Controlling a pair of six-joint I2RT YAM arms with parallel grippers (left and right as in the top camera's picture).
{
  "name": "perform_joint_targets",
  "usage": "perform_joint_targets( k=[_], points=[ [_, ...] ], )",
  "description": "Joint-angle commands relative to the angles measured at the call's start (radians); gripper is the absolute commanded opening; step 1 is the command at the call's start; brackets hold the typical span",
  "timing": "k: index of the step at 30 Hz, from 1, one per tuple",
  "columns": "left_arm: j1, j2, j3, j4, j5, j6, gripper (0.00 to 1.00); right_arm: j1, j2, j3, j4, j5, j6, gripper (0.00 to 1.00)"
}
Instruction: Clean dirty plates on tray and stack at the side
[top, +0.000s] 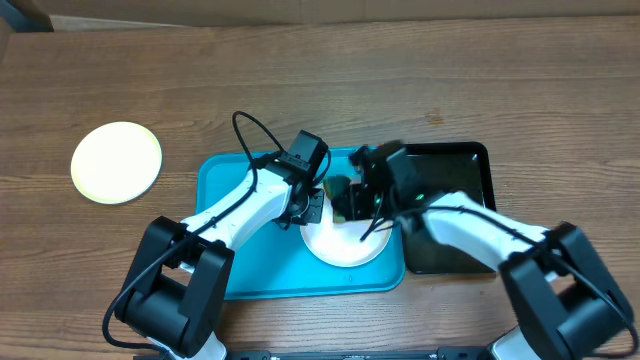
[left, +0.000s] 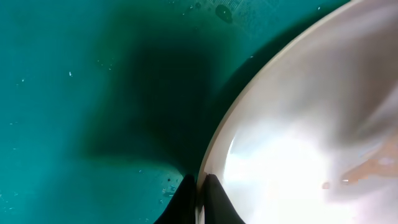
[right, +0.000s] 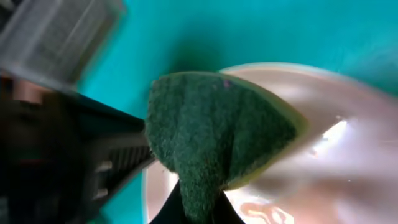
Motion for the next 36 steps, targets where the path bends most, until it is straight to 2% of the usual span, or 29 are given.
perform_joint_targets(
  k=[1, 3, 7, 8, 9, 10, 16, 23, 24, 26, 28, 29, 30, 34, 35, 36],
  points=[
    [0.038, 0.027, 0.014, -0.033, -0.039, 0.001, 0.04, -0.106, -0.143, 0.109, -0.128, -0.073, -0.048, 0.04],
    [0.055, -0.010, 0.039, -0.061, -0.066, 0.002, 0.04, -0.164, -0.195, 0.135, -0.258, -0.028, -0.089, 0.04],
    [0.066, -0.143, 0.097, -0.122, -0.179, 0.001, 0.04, -0.279, -0.275, 0.138, -0.540, 0.212, -0.138, 0.04],
    [0.063, -0.183, 0.113, -0.139, -0.220, 0.001, 0.04, -0.299, -0.278, 0.138, -0.603, 0.286, -0.138, 0.04],
    [0.040, -0.272, 0.141, -0.171, -0.339, 0.000, 0.04, -0.327, -0.275, 0.125, -0.698, 0.412, -0.137, 0.04],
    [0.023, -0.312, 0.150, -0.180, -0.408, 0.000, 0.04, -0.335, -0.272, 0.111, -0.719, 0.452, -0.137, 0.04],
    [-0.168, -0.513, 0.159, -0.206, -0.898, 0.002, 0.04, -0.341, -0.243, -0.017, -0.650, 0.509, -0.121, 0.05],
    [-0.396, -0.568, 0.158, -0.206, -1.355, 0.067, 0.04, -0.341, -0.193, -0.128, -0.454, 0.508, -0.103, 0.05],
    [-0.414, -0.566, 0.158, -0.206, -1.416, 0.080, 0.04, -0.341, -0.192, -0.131, -0.447, 0.508, -0.103, 0.14],
    [-0.433, -0.563, 0.158, -0.206, -1.512, 0.095, 0.04, -0.341, -0.192, -0.131, -0.448, 0.508, -0.103, 0.46],
    [-0.432, -0.562, 0.158, -0.206, -1.556, 0.103, 0.04, -0.341, -0.192, -0.131, -0.450, 0.508, -0.103, 0.73],
    [-0.425, -0.562, 0.158, -0.205, -1.556, 0.102, 0.04, -0.341, -0.192, -0.130, -0.451, 0.508, -0.103, 0.81],
    [-0.417, -0.562, 0.158, -0.204, -1.534, 0.102, 0.04, -0.341, -0.192, -0.127, -0.451, 0.508, -0.103, 0.86],
    [-0.349, -0.563, 0.158, -0.200, -1.335, 0.094, 0.04, -0.343, -0.192, -0.073, -0.501, 0.509, -0.108, 0.92],
    [-0.314, -0.563, 0.158, -0.197, -1.273, 0.079, 0.04, -0.343, -0.192, -0.052, -0.520, 0.508, -0.108, 0.93],
    [-0.222, -0.565, 0.158, -0.197, -1.138, 0.040, 0.04, -0.343, -0.192, -0.008, -0.557, 0.508, -0.108, 0.97]
  ],
)
